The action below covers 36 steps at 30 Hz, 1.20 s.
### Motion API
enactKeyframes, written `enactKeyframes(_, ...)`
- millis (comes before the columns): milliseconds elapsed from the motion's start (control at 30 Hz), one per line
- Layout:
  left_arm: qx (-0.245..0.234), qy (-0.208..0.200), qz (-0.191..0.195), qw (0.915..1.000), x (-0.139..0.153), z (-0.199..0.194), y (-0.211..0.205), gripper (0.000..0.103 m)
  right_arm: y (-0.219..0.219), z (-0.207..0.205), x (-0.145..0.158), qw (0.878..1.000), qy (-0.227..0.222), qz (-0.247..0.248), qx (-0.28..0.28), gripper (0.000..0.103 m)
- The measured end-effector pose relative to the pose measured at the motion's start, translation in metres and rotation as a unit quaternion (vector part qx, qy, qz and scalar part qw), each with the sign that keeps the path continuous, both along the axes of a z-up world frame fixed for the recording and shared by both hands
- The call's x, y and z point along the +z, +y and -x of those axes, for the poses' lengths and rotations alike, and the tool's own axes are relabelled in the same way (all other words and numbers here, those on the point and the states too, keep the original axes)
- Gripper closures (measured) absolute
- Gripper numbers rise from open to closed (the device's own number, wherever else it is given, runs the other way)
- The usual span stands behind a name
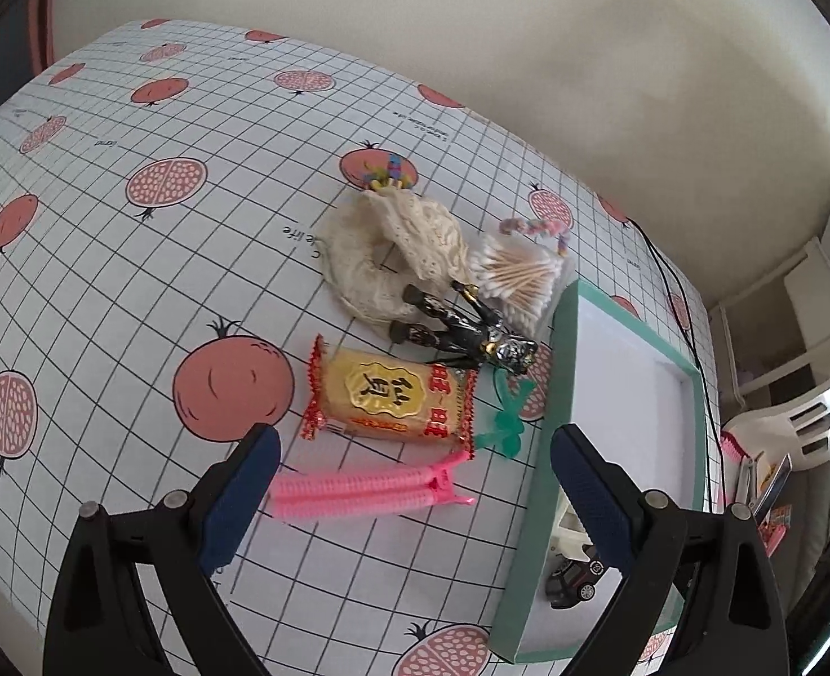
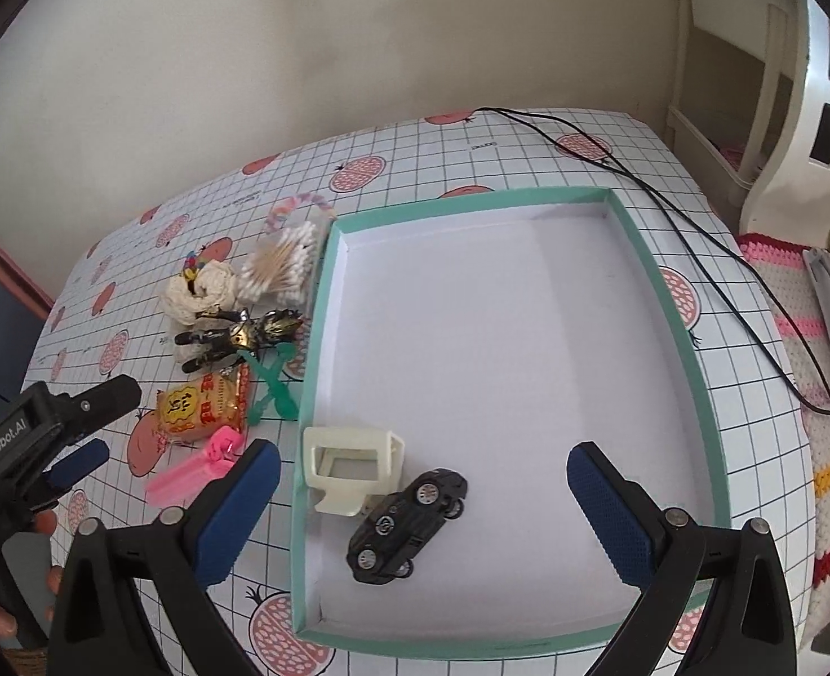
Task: Organize objects
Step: 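Move the right tool back toward the pink hair clip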
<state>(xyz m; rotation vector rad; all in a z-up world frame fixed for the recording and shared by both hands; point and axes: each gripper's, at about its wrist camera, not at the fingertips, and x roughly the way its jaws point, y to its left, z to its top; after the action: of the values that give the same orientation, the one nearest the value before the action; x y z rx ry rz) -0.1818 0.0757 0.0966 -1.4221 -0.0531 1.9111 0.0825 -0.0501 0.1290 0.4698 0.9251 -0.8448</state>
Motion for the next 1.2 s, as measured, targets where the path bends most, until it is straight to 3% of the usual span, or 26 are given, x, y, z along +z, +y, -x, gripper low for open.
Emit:
enactKeyframes(367, 0.024, 0.007, 0.031, 0.9992, -0.007, 0.04, -0.037, 0.006, 0.029, -0.042, -0.011, 0.999, 0.007, 0.01, 0.031, 0.0)
enactKeyframes(800, 0.059, -0.022, 0.041, 0.9972, -0.019, 0.065, -0.063, 0.006, 0.055, -0.085, -0.026, 0.999, -0.011, 0.004, 0.045, 0.0)
enactKeyframes(1200, 0.083, -0.065, 0.091, 0.9902, -0.048, 0.082, -0.079, 0.006, 0.073, -0.12, -0.055, 0.999, 0.01, -0.018, 0.044, 0.0)
